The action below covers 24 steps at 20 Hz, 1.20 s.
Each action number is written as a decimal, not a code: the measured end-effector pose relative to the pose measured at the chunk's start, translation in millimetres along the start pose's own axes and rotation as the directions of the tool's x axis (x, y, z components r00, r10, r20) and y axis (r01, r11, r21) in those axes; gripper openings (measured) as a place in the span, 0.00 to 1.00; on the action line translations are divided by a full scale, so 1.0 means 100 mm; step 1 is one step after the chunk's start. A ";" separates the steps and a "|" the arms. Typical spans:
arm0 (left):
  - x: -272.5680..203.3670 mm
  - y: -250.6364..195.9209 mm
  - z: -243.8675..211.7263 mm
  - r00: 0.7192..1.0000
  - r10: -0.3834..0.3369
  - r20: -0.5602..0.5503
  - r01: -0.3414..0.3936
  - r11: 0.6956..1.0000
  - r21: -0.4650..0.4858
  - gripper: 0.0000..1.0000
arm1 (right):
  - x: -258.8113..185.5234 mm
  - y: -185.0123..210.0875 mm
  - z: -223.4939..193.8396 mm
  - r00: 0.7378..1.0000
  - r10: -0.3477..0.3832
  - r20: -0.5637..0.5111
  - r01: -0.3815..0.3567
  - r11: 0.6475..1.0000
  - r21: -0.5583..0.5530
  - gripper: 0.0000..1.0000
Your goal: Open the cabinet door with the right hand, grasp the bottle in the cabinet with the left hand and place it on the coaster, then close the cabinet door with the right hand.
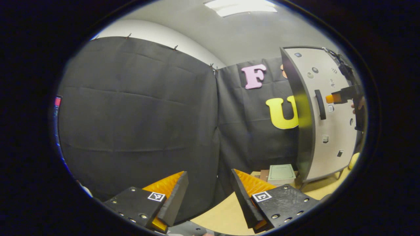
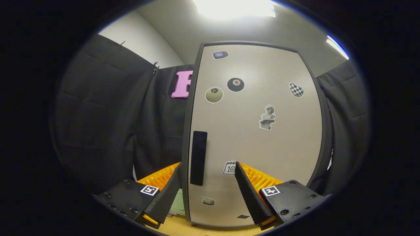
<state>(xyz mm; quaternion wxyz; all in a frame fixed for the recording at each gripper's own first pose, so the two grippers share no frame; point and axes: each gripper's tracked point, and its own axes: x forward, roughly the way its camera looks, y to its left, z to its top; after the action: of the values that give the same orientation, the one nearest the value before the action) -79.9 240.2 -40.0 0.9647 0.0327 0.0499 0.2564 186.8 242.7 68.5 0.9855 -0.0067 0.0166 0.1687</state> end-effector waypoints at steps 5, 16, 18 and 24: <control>0.00 0.35 -0.16 0.998 0.054 -0.024 -0.054 0.999 0.002 0.78 | 0.33 0.09 -0.06 0.999 -0.011 -0.035 0.012 1.000 0.019 0.98; 0.03 0.67 -0.25 0.993 0.114 -0.044 -0.114 0.994 0.005 0.81 | 0.75 0.26 -0.37 0.986 -0.010 -0.164 0.019 0.998 0.056 0.76; 0.05 0.67 -0.25 0.993 0.111 -0.041 -0.111 0.994 0.007 0.78 | 0.78 0.23 -0.36 0.986 -0.040 -0.163 0.047 0.998 0.040 0.54; 0.06 0.69 -0.23 0.995 0.098 -0.031 -0.098 0.995 -0.008 0.78 | 0.72 0.22 -0.40 0.978 -0.031 -0.208 0.049 0.996 0.080 0.28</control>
<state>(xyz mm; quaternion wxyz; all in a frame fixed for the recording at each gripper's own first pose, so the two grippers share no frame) -110.9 303.6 -57.3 0.9503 0.0264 0.0619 0.3040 245.7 286.5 26.2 0.9811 0.0171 0.1256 0.1463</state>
